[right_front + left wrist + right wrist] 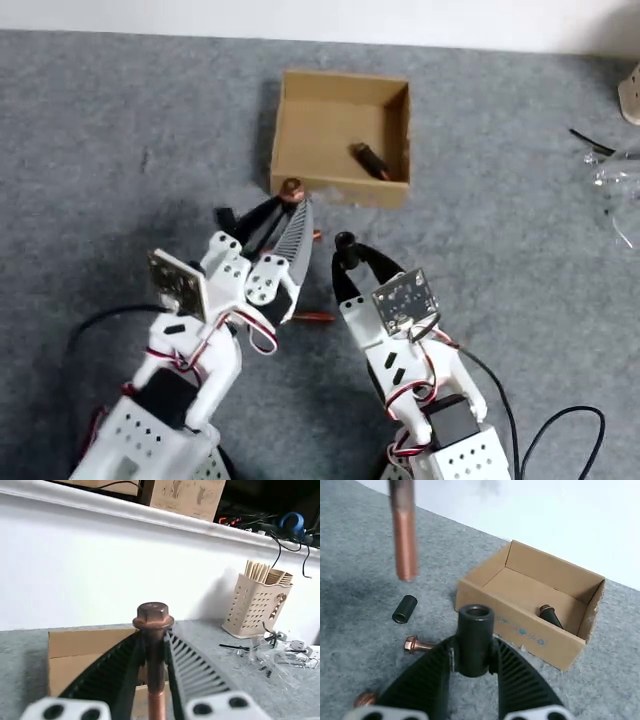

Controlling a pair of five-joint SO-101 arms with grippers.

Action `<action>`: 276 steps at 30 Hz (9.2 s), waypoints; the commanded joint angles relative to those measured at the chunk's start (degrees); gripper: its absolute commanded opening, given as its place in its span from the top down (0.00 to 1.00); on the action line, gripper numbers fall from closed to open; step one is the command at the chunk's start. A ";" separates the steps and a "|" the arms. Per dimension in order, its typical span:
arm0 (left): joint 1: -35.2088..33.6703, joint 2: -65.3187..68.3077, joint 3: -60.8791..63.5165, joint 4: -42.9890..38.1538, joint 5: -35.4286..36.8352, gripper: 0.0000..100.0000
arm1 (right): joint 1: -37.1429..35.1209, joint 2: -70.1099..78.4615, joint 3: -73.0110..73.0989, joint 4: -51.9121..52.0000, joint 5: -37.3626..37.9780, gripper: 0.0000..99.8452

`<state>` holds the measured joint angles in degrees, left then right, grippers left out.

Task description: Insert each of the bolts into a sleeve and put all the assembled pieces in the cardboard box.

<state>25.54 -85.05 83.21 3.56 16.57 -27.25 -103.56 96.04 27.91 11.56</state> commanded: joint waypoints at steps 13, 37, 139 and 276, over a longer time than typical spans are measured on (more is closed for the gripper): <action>4.00 -1.36 5.58 -14.24 -0.79 0.99 | -3.47 -1.01 7.34 -0.22 0.70 0.99; 3.65 2.86 10.15 -23.38 7.74 0.99 | -3.74 -1.01 7.34 -0.22 0.70 0.99; -39.52 -18.95 13.41 31.38 -19.43 0.99 | 4.26 -0.84 7.25 -0.31 6.86 0.99; -38.90 -18.86 13.93 31.21 -21.19 0.99 | -6.90 126.99 -97.89 17.63 -0.35 0.72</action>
<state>-14.20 -103.69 95.96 34.95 -4.53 -35.25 23.74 -0.13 48.48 10.68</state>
